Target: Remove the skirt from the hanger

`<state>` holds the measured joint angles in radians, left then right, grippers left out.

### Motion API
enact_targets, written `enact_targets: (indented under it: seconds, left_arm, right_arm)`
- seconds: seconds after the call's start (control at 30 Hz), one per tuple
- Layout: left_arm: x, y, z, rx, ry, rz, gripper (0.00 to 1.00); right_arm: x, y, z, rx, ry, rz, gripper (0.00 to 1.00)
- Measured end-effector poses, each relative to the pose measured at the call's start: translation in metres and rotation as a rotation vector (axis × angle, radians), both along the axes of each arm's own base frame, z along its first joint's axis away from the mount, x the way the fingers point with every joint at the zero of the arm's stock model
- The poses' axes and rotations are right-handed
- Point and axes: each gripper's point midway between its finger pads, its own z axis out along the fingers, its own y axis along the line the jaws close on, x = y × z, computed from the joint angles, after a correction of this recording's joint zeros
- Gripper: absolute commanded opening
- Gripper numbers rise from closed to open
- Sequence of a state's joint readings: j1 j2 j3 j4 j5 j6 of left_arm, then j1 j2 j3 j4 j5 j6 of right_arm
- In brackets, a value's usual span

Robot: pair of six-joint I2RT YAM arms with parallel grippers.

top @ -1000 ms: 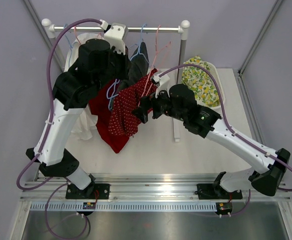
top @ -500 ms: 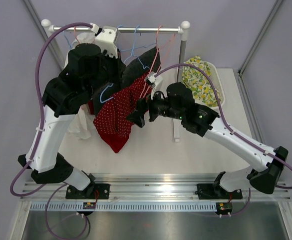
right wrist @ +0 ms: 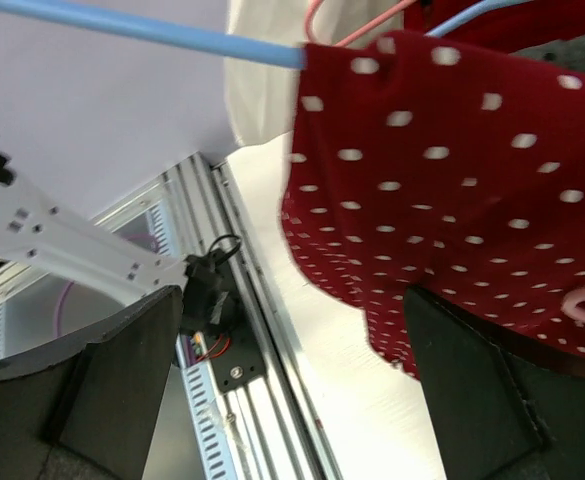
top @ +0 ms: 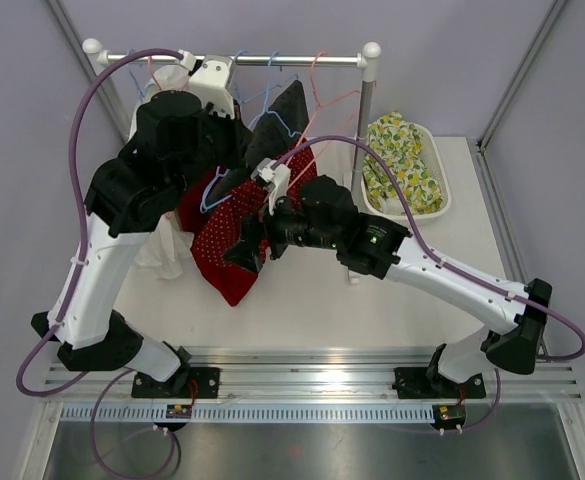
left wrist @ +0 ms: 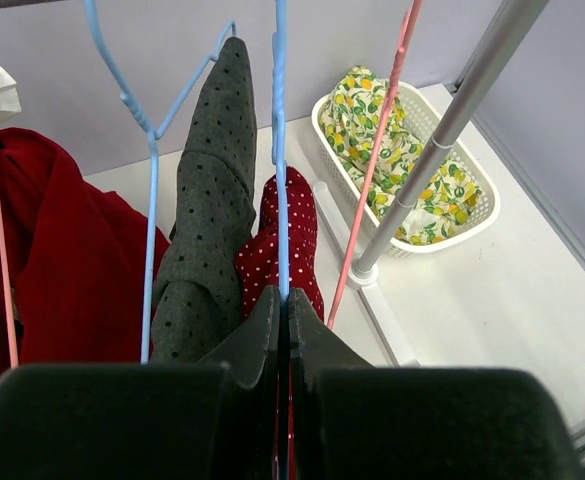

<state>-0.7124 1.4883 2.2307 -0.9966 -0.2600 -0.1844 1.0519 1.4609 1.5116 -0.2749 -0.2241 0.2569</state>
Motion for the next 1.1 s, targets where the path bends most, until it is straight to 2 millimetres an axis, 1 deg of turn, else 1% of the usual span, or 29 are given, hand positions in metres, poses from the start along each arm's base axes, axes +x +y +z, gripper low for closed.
enact_targets:
  seconds: [0.13, 0.33, 0.37, 0.4, 0.43, 0.47, 0.5, 0.53, 0.6, 0.63, 0.67, 0.73, 0.87, 0.93, 1.03, 1.1]
  left_arm:
    - [-0.007, 0.006, 0.007, -0.013, -0.015, 0.0, 0.0]
    - [-0.012, 0.01, 0.013, -0.024, -0.028, 0.0, 0.0]
    - [-0.012, 0.011, 0.013, -0.025, -0.028, 0.001, 0.0]
    - [-0.012, 0.01, 0.013, -0.026, -0.028, 0.0, 0.0]
    - [-0.012, 0.01, 0.013, -0.028, -0.027, 0.0, 0.0]
    - [-0.012, 0.01, 0.013, -0.03, -0.026, 0.0, 0.0]
    - [-0.013, 0.01, 0.013, -0.032, -0.025, 0.0, 0.0]
    - [-0.013, 0.01, 0.013, -0.034, -0.025, 0.0, 0.0]
    - [-0.013, 0.01, 0.014, -0.04, -0.023, 0.0, 0.0]
    - [-0.013, 0.009, 0.014, -0.042, -0.023, 0.0, 0.0]
    - [-0.013, 0.009, 0.014, -0.045, -0.023, -0.001, 0.0]
    - [-0.013, 0.009, 0.015, -0.049, -0.023, -0.001, 0.0]
    - [-0.013, 0.009, 0.014, -0.051, -0.024, -0.001, 0.0]
    - [-0.014, 0.009, 0.012, -0.05, -0.023, 0.0, 0.0]
    - [-0.013, 0.01, 0.011, -0.046, -0.025, 0.005, 0.0]
    - [-0.011, 0.012, 0.011, -0.032, -0.03, 0.015, 0.0]
  right_arm:
    - [0.014, 0.004, -0.006, -0.022, -0.012, -0.055, 0.99]
    - [0.04, -0.008, -0.016, -0.079, -0.049, -0.214, 0.99]
    - [0.043, -0.01, -0.017, -0.086, -0.054, -0.237, 0.98]
    - [0.047, -0.012, -0.018, -0.093, -0.06, -0.258, 0.93]
    - [0.049, -0.014, -0.019, -0.099, -0.065, -0.275, 0.8]
    - [0.052, -0.016, -0.021, -0.108, -0.074, -0.289, 0.76]
    - [0.052, -0.017, -0.023, -0.11, -0.072, -0.299, 0.68]
    - [0.054, -0.019, -0.025, -0.117, -0.076, -0.308, 0.55]
    - [0.055, -0.02, -0.028, -0.124, -0.078, -0.314, 0.37]
    - [0.055, -0.02, -0.029, -0.124, -0.075, -0.316, 0.21]
    - [0.055, -0.02, -0.029, -0.124, -0.076, -0.316, 0.16]
    - [0.055, -0.019, -0.029, -0.12, -0.072, -0.318, 0.0]
    - [0.055, -0.018, -0.031, -0.109, -0.068, -0.319, 0.0]
    - [0.052, -0.022, -0.034, -0.109, -0.066, -0.319, 0.0]
    - [0.046, -0.03, -0.034, -0.101, -0.058, -0.319, 0.0]
    - [0.036, -0.042, -0.031, -0.09, -0.053, -0.322, 0.0]
